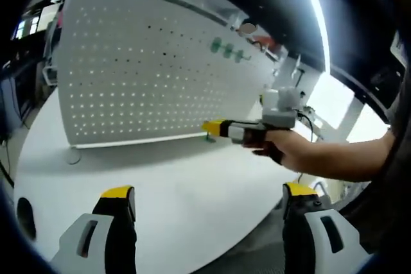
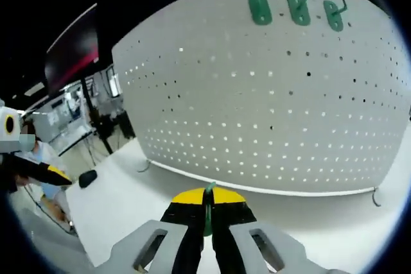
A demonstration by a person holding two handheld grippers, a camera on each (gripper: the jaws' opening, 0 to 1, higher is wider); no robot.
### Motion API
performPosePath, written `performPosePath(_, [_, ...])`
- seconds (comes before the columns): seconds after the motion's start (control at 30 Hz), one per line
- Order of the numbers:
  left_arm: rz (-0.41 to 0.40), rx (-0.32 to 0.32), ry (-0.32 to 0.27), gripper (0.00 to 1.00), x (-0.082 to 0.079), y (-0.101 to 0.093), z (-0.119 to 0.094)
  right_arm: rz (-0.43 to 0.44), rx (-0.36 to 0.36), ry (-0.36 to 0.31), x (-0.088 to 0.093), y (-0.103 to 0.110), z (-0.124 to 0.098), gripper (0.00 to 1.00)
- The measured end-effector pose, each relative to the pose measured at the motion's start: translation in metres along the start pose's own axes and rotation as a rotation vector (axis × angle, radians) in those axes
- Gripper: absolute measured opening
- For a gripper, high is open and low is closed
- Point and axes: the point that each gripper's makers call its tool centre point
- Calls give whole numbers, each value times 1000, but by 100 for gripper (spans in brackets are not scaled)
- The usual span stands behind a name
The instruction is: Insert the hook assembly into the mounting plate slot until the hook locks in place.
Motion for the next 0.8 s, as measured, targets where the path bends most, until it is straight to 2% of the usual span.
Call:
performPosePath(0.17, [-24, 6, 8, 94, 0, -5, 7, -7, -40, -44, -12, 16, -29, 0])
performPosePath(0.37, [-97, 23, -22, 93, -10, -9, 17, -11, -89, -88, -22, 37, -58, 0])
performPosePath(0.53, [-118, 14, -24, 90, -13, -9, 24, 24, -138, -84, -18, 55, -72, 0])
performPosePath(0.67, [-136, -3, -21, 87, -12, -5, 27, 39, -178, -106, -24, 69, -82, 0])
performPosePath(0.8, [-216, 25, -14, 78, -8, -9, 31, 38, -211, -137, -32, 79, -91, 0])
Point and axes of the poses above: the point that each gripper's makers call its tool centre point, and the gripper's own axes: z roughly forward along the fingers, y roughly to its left, x roughly out of its underside, and after that the axes turned 8 degrees about x, right-handed
